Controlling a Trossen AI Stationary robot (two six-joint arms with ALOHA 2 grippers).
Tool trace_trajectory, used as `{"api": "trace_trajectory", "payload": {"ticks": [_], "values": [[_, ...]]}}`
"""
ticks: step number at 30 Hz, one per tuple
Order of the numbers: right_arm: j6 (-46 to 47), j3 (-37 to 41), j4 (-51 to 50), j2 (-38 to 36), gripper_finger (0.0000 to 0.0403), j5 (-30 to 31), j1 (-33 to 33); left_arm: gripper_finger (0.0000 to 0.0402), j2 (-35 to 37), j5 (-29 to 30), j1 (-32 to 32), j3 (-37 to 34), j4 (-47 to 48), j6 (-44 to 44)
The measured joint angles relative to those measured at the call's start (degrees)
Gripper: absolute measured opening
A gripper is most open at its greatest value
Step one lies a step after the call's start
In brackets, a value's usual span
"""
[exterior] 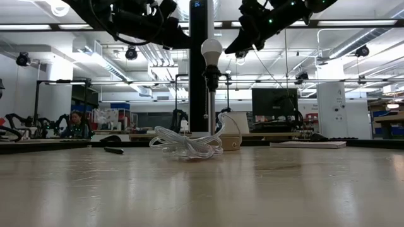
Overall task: Screw lightbulb
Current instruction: Insert the lightbulb into the la
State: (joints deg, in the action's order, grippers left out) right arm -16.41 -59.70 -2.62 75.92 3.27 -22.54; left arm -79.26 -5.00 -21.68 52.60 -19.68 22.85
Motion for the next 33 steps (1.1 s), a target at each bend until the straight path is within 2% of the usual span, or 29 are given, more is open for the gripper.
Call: {"api": "trace_trajectory", "payload": {"ticks": [4, 8, 12, 21, 25, 33], "values": [[-0.4, 0.0, 2.5, 1.1, 0.0007, -0.5, -0.8, 0.0, -0.3, 0.0, -0.2, 0.0, -0.4, -0.3], [-1.5, 0.0, 3.4, 1.6, 0.0007, -1.1, -0.7, 0.0, -0.6, 2.7, -0.4, 0.0, -1.1, -0.1], [-1.1, 0.0, 3.3, 1.6, 0.0007, -4.4, -0.7, 0.0, -1.0, 3.5, -0.7, 0.0, -1.5, 0.7], [-0.1, 0.0, 1.9, 1.2, 0.0007, -4.8, 0.8, 0.0, -2.0, 4.1, -1.8, 0.0, -2.8, 0.7], [0.2, 0.0, 1.5, 1.0, 0.0007, -5.6, 1.4, 0.0, -2.1, 6.2, -1.8, 0.0, -2.7, 0.5], [1.4, 0.0, -0.3, -0.6, 0.0007, -4.2, 1.3, 0.0, -1.2, 7.1, -1.2, 0.0, -1.8, -1.2]]}}
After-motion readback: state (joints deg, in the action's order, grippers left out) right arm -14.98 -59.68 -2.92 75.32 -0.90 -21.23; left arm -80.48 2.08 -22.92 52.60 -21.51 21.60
